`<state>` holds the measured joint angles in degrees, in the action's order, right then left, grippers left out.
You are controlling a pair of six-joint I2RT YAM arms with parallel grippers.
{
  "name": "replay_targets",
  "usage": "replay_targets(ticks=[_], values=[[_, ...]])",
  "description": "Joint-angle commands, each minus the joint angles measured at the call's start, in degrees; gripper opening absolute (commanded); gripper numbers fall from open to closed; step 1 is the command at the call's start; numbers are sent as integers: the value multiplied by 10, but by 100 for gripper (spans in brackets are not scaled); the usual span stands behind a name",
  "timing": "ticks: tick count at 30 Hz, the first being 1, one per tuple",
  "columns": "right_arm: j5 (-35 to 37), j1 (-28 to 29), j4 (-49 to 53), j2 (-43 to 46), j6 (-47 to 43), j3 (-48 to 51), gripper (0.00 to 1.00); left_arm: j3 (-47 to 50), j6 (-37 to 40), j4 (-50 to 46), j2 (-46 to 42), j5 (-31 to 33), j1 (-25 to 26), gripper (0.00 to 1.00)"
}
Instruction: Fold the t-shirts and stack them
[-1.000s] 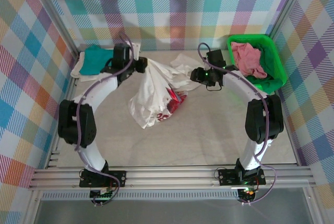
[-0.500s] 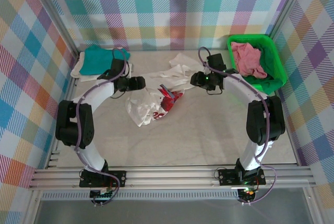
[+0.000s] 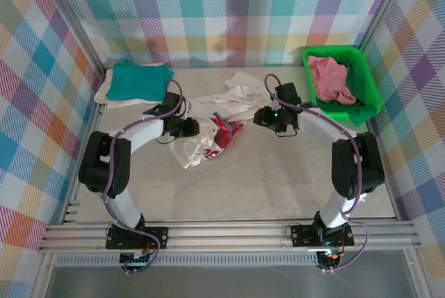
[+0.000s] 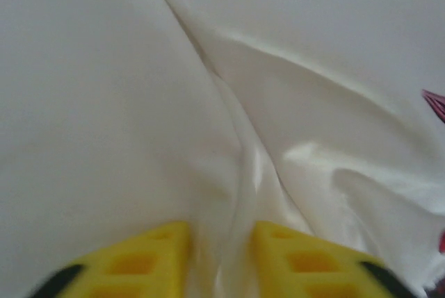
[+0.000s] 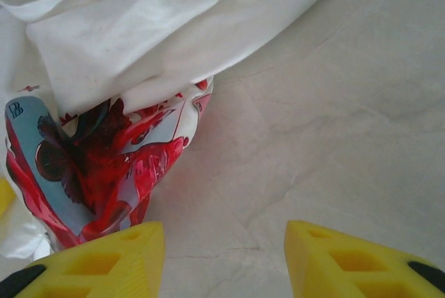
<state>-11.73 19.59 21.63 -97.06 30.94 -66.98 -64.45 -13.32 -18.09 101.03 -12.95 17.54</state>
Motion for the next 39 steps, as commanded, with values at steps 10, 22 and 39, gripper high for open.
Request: replay_targets(ticks=[10,22,39], values=[[-123,80,-148,-44,86,66,49,-35,-2,-24,-79,75,-16,0],[-150,166,-339,-204,136,-37,37,-78,4,-27,-155,82,-47,0],[80,76,167,-22,-141,-331,0,-92,-34,-20,-300,-11,-54,0]])
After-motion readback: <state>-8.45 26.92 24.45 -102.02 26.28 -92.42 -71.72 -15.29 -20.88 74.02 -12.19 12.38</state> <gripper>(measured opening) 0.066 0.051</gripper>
